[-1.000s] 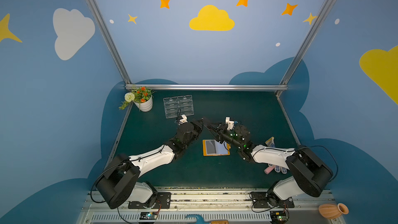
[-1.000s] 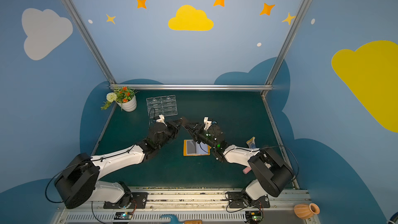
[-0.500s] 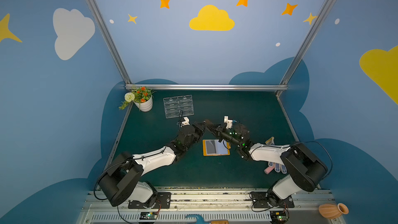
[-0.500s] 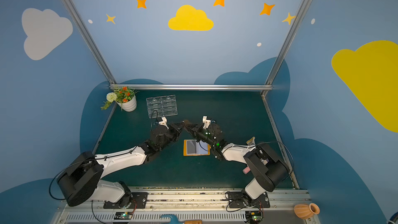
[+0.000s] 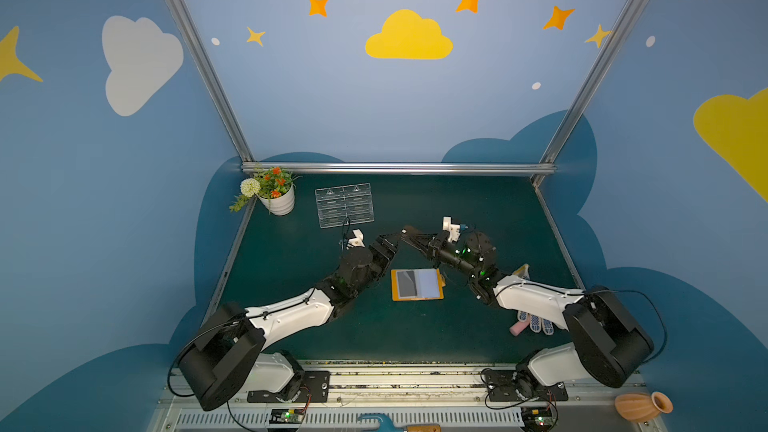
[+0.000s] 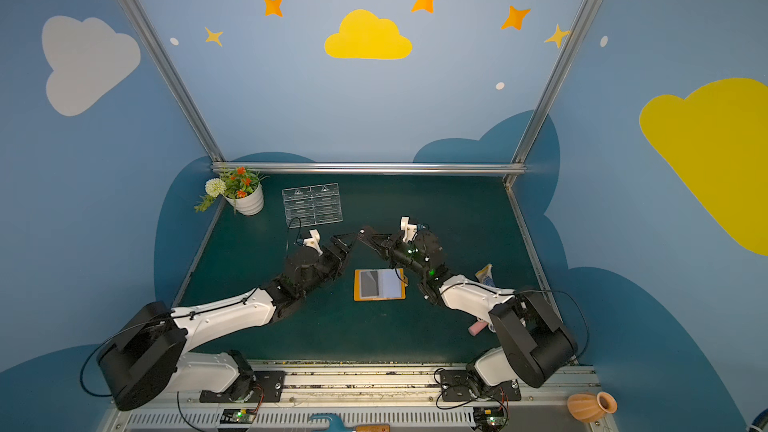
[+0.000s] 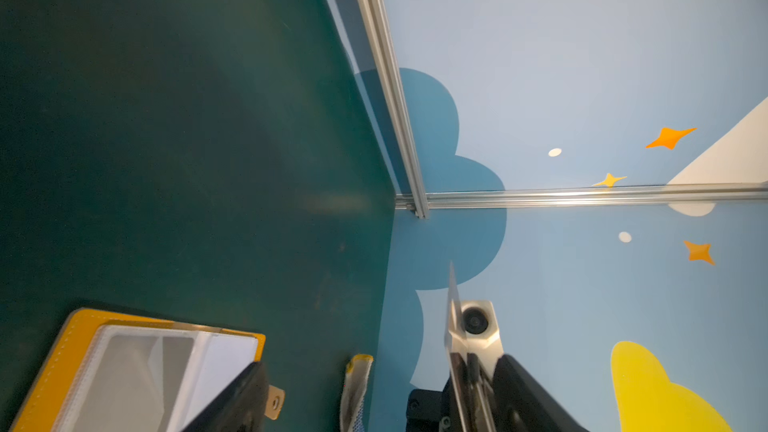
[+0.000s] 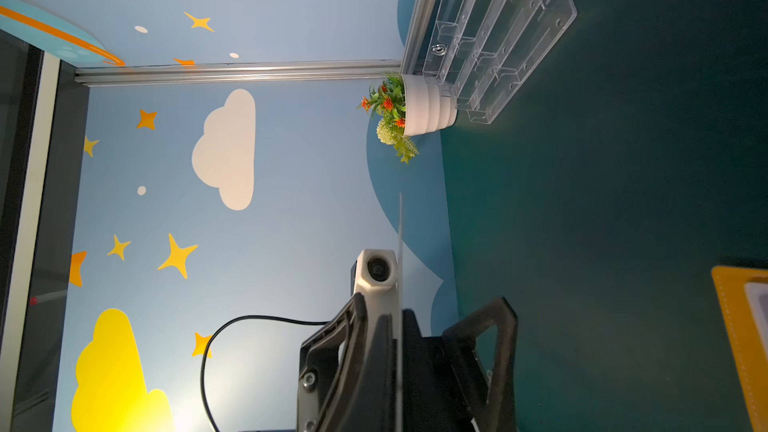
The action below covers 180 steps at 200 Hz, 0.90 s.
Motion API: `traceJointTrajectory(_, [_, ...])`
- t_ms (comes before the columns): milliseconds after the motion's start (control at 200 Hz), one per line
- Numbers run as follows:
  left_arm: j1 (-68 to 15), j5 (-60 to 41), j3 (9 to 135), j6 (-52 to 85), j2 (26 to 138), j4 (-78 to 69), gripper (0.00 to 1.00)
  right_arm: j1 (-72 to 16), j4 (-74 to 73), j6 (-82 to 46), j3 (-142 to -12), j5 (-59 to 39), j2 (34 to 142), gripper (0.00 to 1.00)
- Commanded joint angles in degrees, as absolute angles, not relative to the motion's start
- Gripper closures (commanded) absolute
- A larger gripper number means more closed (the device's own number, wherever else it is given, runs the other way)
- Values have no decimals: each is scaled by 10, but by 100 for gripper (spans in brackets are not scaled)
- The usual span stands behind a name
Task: Take the credit cards out of the card holder
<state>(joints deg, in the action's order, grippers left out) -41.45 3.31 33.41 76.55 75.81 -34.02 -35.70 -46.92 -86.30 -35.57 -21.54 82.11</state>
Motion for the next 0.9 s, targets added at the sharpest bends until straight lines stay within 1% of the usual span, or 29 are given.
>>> traceJointTrajectory(0, [-396,-12,335,740,745,-334,11,-341,-436,-828,-358,-263,797,100])
traceJointTrajectory(120, [-368,-59,335,719,726,-320,5,-323,-419,-812,-363,-297,782,100])
traceJointTrajectory(205, [-337,-116,345,696,721,-310,4,-308,-414,-806,-363,-327,774,100])
traceJointTrajectory(435, [-231,-355,397,632,751,-316,3,-264,-398,-796,-380,-423,759,100])
traceJointTrajectory(616, [-207,-513,454,599,821,-342,6,-254,-347,-769,-411,-466,758,100])
traceJointTrajectory(786, [-207,-555,470,609,846,-392,9,-253,-318,-749,-420,-480,754,100])
traceJointTrajectory(896, [-218,-568,482,597,851,-386,9,-255,-316,-747,-423,-491,759,100])
